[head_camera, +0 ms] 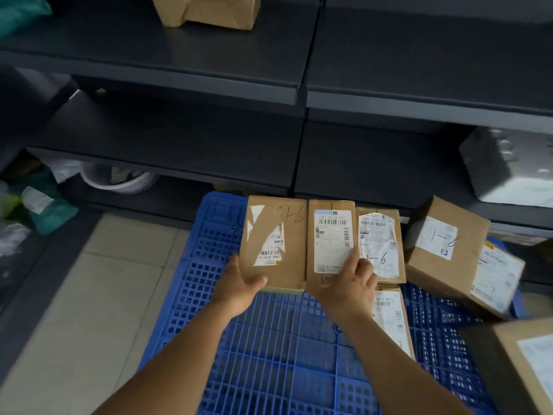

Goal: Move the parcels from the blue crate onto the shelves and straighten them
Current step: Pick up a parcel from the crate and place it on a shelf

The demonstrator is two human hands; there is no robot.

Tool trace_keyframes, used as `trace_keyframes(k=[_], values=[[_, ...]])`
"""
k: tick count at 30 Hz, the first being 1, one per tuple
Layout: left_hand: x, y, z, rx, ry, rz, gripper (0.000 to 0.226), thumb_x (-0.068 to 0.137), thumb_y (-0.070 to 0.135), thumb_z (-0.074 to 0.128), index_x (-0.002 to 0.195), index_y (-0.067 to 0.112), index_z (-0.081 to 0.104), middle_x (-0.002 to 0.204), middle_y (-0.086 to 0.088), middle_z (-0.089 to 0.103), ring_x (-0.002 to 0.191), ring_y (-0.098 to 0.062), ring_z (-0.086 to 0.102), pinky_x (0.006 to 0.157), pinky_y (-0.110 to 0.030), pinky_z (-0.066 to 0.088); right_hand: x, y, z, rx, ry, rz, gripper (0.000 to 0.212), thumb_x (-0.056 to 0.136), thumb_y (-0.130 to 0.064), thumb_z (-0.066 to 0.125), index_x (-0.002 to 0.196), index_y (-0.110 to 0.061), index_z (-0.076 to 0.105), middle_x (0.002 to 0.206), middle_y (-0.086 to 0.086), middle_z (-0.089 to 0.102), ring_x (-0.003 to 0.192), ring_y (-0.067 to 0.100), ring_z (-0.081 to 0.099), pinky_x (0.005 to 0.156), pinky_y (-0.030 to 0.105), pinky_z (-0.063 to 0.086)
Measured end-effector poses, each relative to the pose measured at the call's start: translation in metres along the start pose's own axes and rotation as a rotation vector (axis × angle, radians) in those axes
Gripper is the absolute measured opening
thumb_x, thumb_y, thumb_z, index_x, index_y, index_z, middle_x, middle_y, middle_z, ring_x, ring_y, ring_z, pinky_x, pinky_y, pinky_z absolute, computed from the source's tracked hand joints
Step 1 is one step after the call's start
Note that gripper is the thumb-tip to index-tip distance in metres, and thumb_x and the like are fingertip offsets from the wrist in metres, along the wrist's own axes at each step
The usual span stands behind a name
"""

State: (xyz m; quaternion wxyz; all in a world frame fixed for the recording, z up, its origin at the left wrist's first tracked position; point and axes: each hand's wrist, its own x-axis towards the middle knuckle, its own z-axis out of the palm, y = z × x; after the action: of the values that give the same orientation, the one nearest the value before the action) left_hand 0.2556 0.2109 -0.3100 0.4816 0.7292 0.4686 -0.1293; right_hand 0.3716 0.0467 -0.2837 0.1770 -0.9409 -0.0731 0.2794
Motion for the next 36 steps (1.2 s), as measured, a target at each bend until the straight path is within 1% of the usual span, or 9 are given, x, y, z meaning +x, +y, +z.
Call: trace_keyframes(k=[6,9,11,14,17,21,26,32,36], values=[[-0.003,-0.020,-0.012,-0.147,0.010,0.008,0.069,0.089,0.029,0.065,0.147,0.022,0.028,0.126,0.002,0.058,0.103,-0.018,0.060,0.083,-0.028,0.049,-0.002,-0.011,0.013,0.051,0.003,0.020,0.129,0.067,-0.062,0.075,0.152,-0.014,-0.010,0.145,0.007,0.013,0.137,0.029,0.013,0.117,0.041,0.017],[-0.015,-0.039,-0.019,-0.227,0.057,0.015,0.048,0.089,0.020,0.065,0.131,0.027,0.043,0.106,0.011,0.061,0.094,-0.011,0.061,0.072,-0.020,0.048,-0.008,-0.013,0.023,0.167,-0.052,0.003,0.119,0.067,-0.052,0.081,0.151,-0.021,0.003,0.139,0.005,0.020,0.133,0.027,0.024,0.110,0.043,0.036],[-0.022,-0.052,-0.023,-0.282,0.064,0.005,0.052,0.088,0.022,0.066,0.132,0.031,0.040,0.110,0.012,0.060,0.100,-0.010,0.059,0.085,-0.025,0.048,-0.011,-0.010,0.030,0.263,-0.105,0.012,0.108,0.069,-0.045,0.082,0.148,-0.026,0.012,0.135,0.003,0.027,0.115,0.023,0.043,0.085,0.033,0.053],[-0.028,-0.069,-0.025,-0.311,0.050,-0.020,0.073,0.087,0.035,0.067,0.148,0.033,0.025,0.124,0.010,0.057,0.108,-0.012,0.057,0.091,-0.027,0.043,-0.013,-0.004,0.040,0.416,-0.176,-0.025,0.082,0.072,-0.033,0.083,0.132,-0.033,0.027,0.124,-0.004,0.049,0.086,0.004,0.055,0.055,0.017,0.046],[-0.032,-0.078,-0.022,-0.366,0.058,-0.017,0.078,0.086,0.035,0.069,0.150,0.034,0.024,0.127,0.010,0.057,0.113,-0.011,0.056,0.098,-0.031,0.043,-0.016,-0.003,0.039,0.517,-0.202,-0.076,0.073,0.075,-0.023,0.082,0.126,-0.036,0.032,0.107,-0.019,0.059,0.082,-0.005,0.057,0.061,0.020,0.049],[-0.052,-0.087,-0.022,-0.480,0.070,-0.026,0.077,0.085,0.031,0.072,0.148,0.034,0.028,0.124,0.010,0.060,0.112,-0.008,0.057,0.104,-0.034,0.042,-0.029,-0.002,0.030,0.537,-0.240,-0.121,0.075,0.075,-0.026,0.082,0.127,-0.045,0.033,0.108,-0.025,0.057,0.095,0.006,0.059,0.079,0.035,0.053],[-0.096,-0.092,-0.027,-0.661,0.194,-0.014,0.086,0.076,0.047,0.072,0.147,0.043,0.025,0.134,0.006,0.049,0.116,-0.009,0.051,0.100,-0.030,0.038,-0.058,-0.003,0.011,0.644,-0.296,-0.242,0.058,0.088,-0.030,0.069,0.134,-0.046,0.039,0.111,-0.027,0.060,0.094,-0.006,0.060,0.076,0.020,0.047],[-0.164,-0.079,-0.046,-0.769,0.373,0.055,0.071,0.090,0.041,0.061,0.148,0.045,0.021,0.130,0.010,0.035,0.122,-0.013,0.043,0.110,-0.047,0.035,-0.102,-0.020,-0.022,0.707,-0.346,-0.358,0.041,0.100,-0.036,0.046,0.100,-0.077,0.044,0.116,-0.026,0.057,0.114,0.006,0.053,0.104,0.043,0.041],[-0.219,-0.072,-0.060,-0.835,0.471,0.123,0.084,0.076,0.057,0.068,0.145,0.051,0.020,0.136,0.012,0.035,0.126,-0.012,0.043,0.111,-0.047,0.034,-0.131,-0.034,-0.048,0.719,-0.430,-0.495,0.037,0.098,-0.042,0.042,0.114,-0.075,0.041,0.131,-0.013,0.051,0.126,0.013,0.045,0.106,0.050,0.039]])
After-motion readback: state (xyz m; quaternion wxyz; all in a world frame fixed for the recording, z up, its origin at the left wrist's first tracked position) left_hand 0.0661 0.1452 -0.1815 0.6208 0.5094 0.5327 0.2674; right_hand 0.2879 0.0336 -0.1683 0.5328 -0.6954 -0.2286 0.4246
